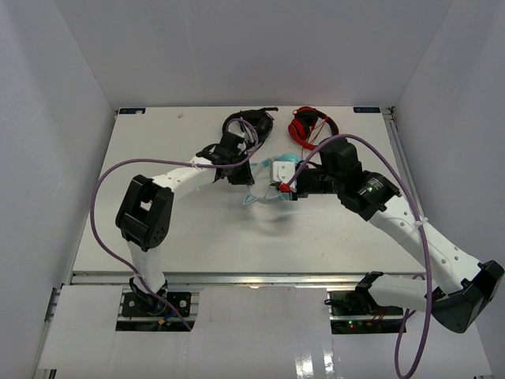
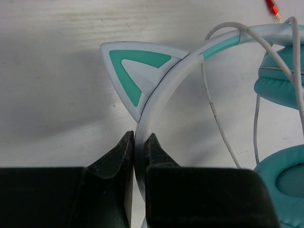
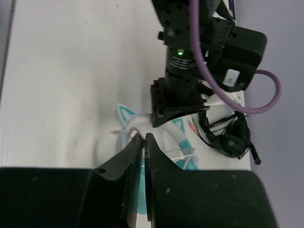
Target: Wrap the headphones
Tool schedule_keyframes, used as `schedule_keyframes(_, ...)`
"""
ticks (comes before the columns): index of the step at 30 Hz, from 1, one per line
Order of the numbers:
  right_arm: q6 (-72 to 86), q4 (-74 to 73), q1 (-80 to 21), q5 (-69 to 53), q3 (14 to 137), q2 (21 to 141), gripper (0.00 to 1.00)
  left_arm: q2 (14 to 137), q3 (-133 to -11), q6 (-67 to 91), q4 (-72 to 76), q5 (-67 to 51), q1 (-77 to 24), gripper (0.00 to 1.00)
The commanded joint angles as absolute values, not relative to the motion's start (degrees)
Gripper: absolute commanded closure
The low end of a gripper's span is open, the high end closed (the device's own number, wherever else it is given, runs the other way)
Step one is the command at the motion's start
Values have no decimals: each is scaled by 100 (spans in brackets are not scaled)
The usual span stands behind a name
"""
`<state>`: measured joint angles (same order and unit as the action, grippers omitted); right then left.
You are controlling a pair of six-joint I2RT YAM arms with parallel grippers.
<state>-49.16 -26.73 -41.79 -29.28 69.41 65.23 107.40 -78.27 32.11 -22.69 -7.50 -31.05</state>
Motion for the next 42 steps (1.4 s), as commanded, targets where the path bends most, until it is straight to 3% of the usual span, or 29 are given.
schedule_keyframes(1,-4531,-1719,-4089,-2000,6805,6601,92,10757,-8004,2737,-1994,-728,-3582,100)
schedule_keyframes(12,-4963,-199,-3533,-280,5469,6826,92,9833,-6911,2121,-1529,-886,-3932,100)
schedule_keyframes(20,-5288,191,-3529,69,5234,7249,92,8984,-6173,1486,-1363,-1413,-3955,100)
schedule_keyframes(26,-4928,17,-3331,-638,5221,7644,92,8490,-5783,1345,-1107,-1541,-3955,100)
schedule_keyframes(33,-3856,-708,-2522,-2959,5527,7784,92,7829,-5583,1542,-1051,-378,-3910,100)
schedule_keyframes(42,-2575,-744,-2450,-5346,6356,8956,92,6842,-5190,1362,-690,-100,-3771,100)
